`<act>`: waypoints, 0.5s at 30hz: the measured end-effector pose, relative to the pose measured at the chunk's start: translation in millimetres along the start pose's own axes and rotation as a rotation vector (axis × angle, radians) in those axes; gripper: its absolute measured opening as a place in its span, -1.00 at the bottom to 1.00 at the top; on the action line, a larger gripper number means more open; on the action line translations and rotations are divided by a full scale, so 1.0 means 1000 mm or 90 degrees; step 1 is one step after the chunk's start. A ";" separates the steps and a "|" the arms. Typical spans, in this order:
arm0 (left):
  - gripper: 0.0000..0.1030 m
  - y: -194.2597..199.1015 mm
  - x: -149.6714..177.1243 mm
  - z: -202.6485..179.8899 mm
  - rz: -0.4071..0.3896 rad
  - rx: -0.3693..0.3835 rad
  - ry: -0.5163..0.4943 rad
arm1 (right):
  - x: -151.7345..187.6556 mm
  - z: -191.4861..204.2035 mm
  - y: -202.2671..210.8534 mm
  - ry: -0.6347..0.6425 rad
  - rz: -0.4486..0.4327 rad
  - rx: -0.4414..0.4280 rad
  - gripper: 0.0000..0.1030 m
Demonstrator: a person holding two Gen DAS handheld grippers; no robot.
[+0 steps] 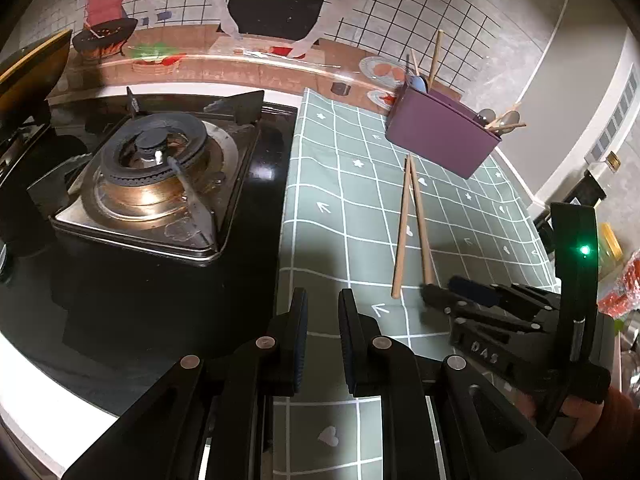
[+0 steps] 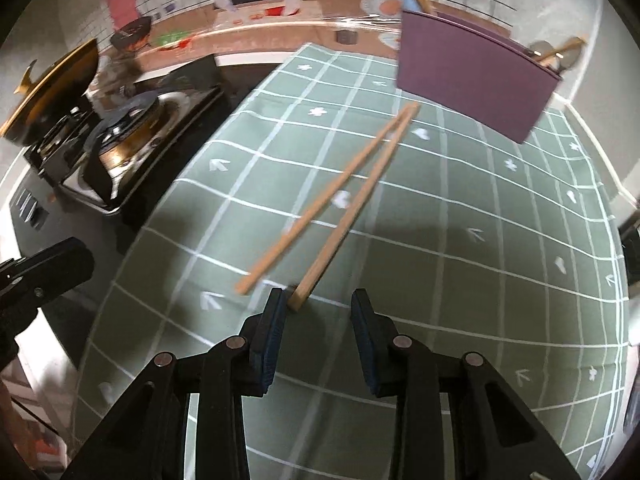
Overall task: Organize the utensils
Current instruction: 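Lower both grippers toward the last two wooden chopsticks on the mat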
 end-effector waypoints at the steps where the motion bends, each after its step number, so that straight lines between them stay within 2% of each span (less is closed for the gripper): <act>1: -0.68 0.000 0.000 0.000 0.001 0.003 -0.001 | 0.001 -0.006 0.001 -0.006 -0.002 0.007 -0.39; 6: -0.68 -0.003 -0.001 -0.004 -0.001 0.023 -0.013 | 0.006 -0.024 0.006 -0.044 -0.013 0.005 -0.39; 11: -0.68 -0.005 0.002 -0.008 -0.006 0.025 -0.030 | 0.008 -0.019 0.012 -0.070 -0.041 0.012 -0.42; 15: -0.68 -0.008 0.004 -0.008 -0.001 0.026 -0.033 | 0.007 -0.006 0.008 -0.053 -0.048 0.027 -0.59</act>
Point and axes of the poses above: each gripper's, at about its wrist camera, not at the fingertips, and y roughly against the way its jaws point, z to its left, x to its underside, the point moved 2 cm from there along -y, roughly the way its jaws point, and after that the axes turned 13 degrees about -z, right-handed, at the moved point
